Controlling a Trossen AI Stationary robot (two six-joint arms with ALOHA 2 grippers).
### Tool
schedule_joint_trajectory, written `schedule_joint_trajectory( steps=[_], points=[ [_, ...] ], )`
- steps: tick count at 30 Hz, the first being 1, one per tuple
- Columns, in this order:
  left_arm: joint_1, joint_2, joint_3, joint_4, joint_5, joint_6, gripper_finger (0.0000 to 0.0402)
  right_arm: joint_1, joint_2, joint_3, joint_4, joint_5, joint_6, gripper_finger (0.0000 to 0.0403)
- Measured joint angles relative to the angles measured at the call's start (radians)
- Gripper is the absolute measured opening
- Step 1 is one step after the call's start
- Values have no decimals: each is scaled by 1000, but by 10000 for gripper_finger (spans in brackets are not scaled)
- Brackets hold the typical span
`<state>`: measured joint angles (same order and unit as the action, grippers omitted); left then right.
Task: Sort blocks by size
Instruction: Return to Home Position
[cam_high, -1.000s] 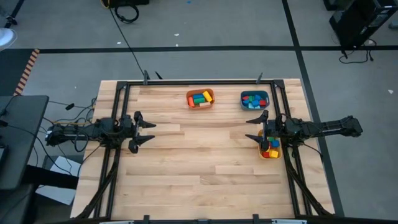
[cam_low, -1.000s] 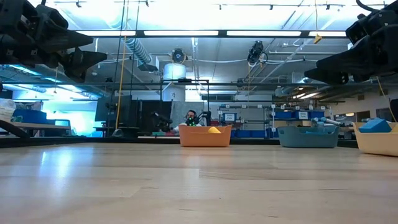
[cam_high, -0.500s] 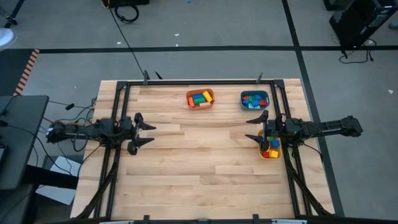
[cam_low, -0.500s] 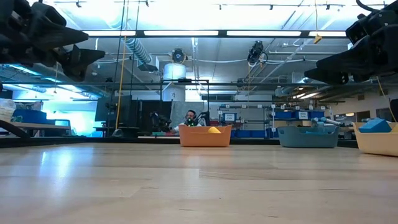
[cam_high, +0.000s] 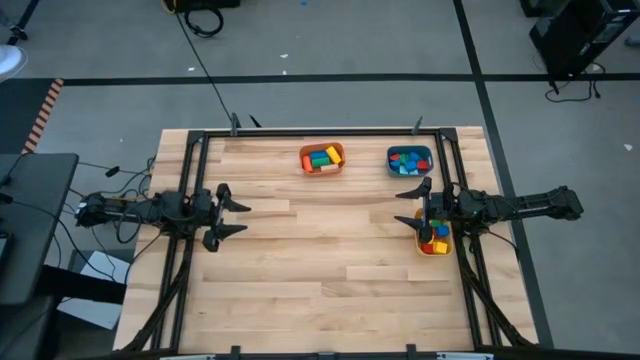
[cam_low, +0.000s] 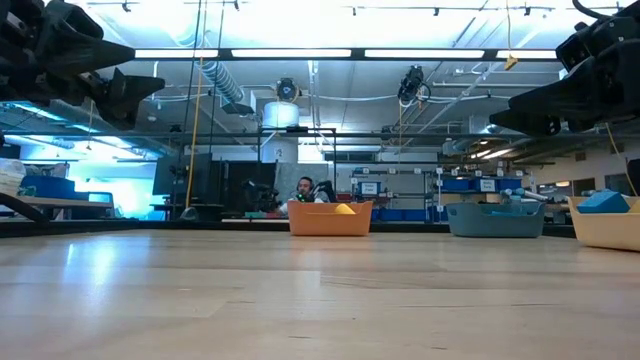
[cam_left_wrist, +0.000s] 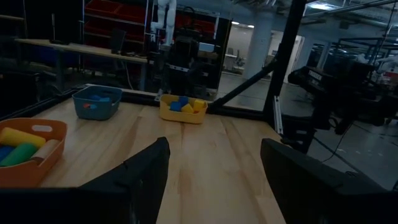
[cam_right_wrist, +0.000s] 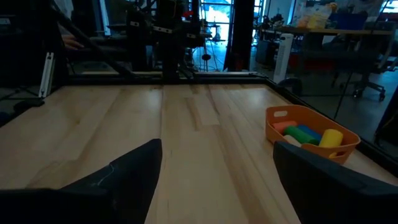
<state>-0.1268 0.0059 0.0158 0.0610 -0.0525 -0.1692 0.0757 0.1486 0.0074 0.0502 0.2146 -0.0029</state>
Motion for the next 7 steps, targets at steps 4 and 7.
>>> schedule_joint_trajectory(
  steps=[4, 7],
  points=[
    [0, 0, 0, 0, 0, 0, 261, 0, 0, 0, 0, 0, 0, 323],
    [0, 0, 0, 0, 0, 0, 261, 0, 0, 0, 0, 0, 0, 320]
  ],
)
